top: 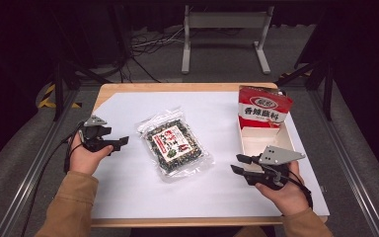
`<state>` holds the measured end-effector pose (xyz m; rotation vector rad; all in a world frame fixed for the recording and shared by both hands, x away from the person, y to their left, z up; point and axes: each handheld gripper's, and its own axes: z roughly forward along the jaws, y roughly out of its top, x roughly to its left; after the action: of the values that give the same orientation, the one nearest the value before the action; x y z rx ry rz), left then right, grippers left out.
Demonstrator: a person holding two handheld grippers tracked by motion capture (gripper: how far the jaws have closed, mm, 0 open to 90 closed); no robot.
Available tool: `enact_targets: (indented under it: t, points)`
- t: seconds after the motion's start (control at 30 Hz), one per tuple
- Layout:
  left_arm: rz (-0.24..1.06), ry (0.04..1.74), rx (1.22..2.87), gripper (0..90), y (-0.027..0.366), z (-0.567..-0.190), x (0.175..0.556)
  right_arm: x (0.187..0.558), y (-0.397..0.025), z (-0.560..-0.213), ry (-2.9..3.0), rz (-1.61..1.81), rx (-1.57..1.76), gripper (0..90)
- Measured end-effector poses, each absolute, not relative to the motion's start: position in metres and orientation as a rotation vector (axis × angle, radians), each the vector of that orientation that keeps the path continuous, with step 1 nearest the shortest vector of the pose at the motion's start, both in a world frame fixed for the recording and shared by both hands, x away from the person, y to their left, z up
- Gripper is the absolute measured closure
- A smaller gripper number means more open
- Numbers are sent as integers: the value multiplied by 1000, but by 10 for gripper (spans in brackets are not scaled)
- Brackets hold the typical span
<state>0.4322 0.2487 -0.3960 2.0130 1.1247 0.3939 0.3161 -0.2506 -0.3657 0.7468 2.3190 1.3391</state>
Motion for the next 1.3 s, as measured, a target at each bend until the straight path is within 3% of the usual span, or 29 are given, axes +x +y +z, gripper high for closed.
enact_targets:
  t: [0.27,0.9,1.3]
  points:
    - [349,1065,2020,220,242,-398,444,322,-247,-381,2356,1362,790,612]
    - [303,1206,1953,200,222,-395,491,317,-245,-393,2411,1390,803,586]
    - [277,1235,1941,270,214,-416,508,316,-242,-392,2419,1446,749,562]
